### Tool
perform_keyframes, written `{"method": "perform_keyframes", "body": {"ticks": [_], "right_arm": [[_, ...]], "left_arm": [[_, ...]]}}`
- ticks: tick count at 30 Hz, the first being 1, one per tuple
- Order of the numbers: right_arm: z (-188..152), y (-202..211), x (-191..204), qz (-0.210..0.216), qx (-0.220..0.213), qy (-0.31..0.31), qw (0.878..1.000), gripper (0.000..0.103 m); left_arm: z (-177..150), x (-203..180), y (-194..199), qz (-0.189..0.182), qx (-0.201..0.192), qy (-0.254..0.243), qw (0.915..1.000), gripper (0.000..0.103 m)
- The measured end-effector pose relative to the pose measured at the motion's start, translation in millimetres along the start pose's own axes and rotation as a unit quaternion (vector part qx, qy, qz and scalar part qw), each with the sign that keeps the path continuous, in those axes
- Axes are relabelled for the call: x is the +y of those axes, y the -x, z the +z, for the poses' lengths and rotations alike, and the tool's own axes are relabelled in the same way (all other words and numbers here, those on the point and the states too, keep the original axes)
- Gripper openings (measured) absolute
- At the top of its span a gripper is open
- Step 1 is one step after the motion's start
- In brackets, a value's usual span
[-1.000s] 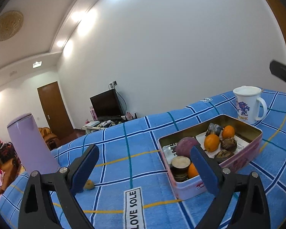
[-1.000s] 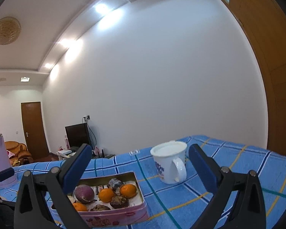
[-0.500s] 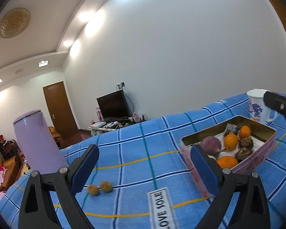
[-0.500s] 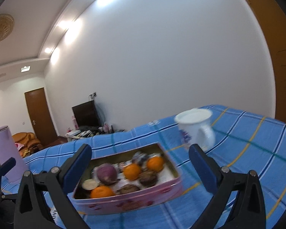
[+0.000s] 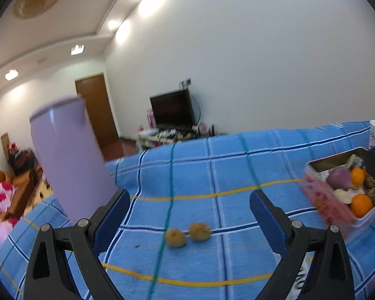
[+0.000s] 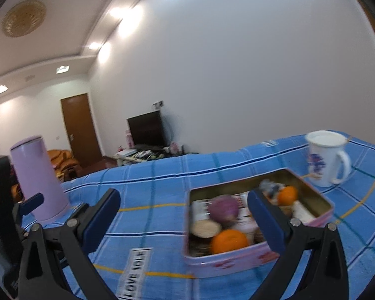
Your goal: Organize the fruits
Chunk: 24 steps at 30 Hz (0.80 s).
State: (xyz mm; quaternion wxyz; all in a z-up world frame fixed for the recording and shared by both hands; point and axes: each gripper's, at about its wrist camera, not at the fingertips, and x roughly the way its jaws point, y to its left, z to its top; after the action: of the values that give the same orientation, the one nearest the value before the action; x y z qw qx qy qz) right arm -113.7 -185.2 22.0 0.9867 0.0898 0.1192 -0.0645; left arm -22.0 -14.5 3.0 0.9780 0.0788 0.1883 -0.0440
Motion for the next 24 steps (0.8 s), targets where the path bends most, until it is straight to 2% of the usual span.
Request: {"method": "perform_keyframes", "body": {"ticks": [4, 8, 9, 11, 12, 13, 19, 21, 24], "right_arm": [[-4, -20, 28, 0.023, 0.026, 0.018, 0.999, 0.103], [-9, -48, 55, 0.055, 0.082, 0.05, 0.994, 0.103], [-11, -59, 63, 0.066, 0.106, 0.061, 0.99, 0.101], [-14, -73, 75, 0.085, 0.138, 0.071, 0.984, 0.084], [-17, -85, 81, 0.099, 0.165, 0.081, 0.978, 0.072], [-20, -95, 87, 0.106, 0.184, 0.088, 0.973, 0.068], [-34, -127, 110, 0.159, 0.255, 0.107, 0.948, 0.065], [-38, -132, 117, 0.165, 0.266, 0.121, 0.942, 0.065], [-45, -145, 131, 0.167, 0.293, 0.14, 0.931, 0.059]], "left_arm": [[1, 27, -21, 0.022, 0.038, 0.008, 0.999, 0.098], [3, 65, -43, 0.035, 0.085, 0.053, 0.9944, 0.098], [2, 76, -50, 0.032, 0.101, 0.068, 0.9921, 0.098], [0, 95, -62, 0.035, 0.128, 0.093, 0.9868, 0.098], [0, 100, -64, 0.038, 0.132, 0.099, 0.9855, 0.098], [-1, 108, -67, 0.042, 0.136, 0.109, 0.9838, 0.098], [-2, 124, -70, 0.039, 0.145, 0.133, 0.9797, 0.098], [-2, 124, -71, 0.04, 0.149, 0.131, 0.9794, 0.097], [-2, 124, -71, 0.042, 0.15, 0.127, 0.9797, 0.097]]}}
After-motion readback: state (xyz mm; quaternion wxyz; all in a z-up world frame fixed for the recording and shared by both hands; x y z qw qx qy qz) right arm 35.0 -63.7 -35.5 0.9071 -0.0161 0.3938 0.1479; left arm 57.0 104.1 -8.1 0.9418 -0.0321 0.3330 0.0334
